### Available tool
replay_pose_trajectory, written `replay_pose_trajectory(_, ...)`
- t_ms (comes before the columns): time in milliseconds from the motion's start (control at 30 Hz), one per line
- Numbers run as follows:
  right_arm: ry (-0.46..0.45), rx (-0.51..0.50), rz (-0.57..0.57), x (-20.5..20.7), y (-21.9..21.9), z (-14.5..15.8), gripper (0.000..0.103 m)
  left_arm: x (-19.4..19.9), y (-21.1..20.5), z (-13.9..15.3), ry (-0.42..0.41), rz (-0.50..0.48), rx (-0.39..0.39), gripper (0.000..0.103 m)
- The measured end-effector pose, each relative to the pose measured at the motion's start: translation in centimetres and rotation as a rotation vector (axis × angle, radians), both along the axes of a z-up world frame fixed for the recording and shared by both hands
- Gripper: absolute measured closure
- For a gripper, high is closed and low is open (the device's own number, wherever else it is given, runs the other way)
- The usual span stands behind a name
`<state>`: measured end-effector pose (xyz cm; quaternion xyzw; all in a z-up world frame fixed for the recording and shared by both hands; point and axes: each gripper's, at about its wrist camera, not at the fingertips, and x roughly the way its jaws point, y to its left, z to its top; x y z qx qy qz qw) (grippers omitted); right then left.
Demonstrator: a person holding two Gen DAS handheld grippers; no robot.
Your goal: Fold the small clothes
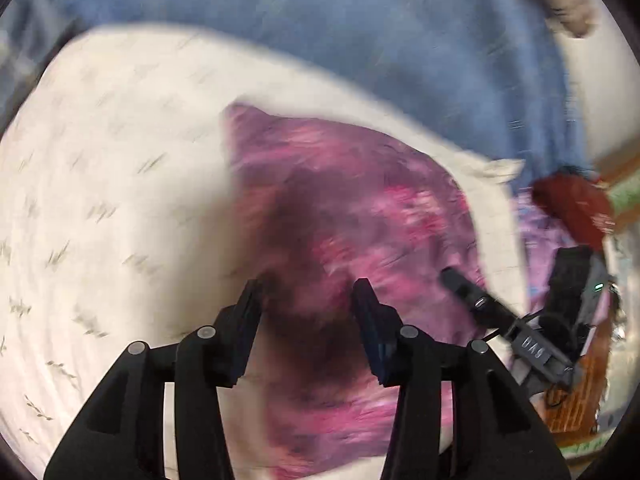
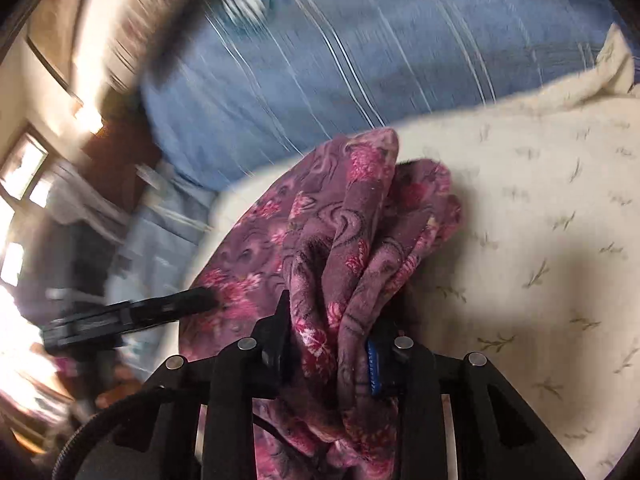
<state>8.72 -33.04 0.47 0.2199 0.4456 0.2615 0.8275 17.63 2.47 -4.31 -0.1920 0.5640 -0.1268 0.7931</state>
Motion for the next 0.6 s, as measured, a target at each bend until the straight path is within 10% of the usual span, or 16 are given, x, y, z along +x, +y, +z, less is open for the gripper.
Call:
replay_pose_trajectory(167, 0.009, -0.046, -0.075, 0.2, 0.0, -0.4, 0.064, -1.2, 2.1, 0.0, -0.02, 0.056, -0.104, 0.046)
replay_pose_trajectory(300, -0.119, -0.239, -0.095, -3.5, 0.4, 4.1, 0.05, -4.4, 0.4, 3.6, -0.176, 0.022, 0.081, 0.038)
replay_pose_trajectory(367, -0.147, -0.316, -0.109, -5.9, 1.3, 5.3, 0.006, -6.2, -0.4, 4.6, -0.234, 0.028, 0.182, 0.02)
replay_pose_trajectory(600, -0.23, -0.654, -0.114, -13.9, 5.2, 5.4, 0.005, -12.4, -1.3, 4.3, -0.29, 0.066, 0.472, 0.018)
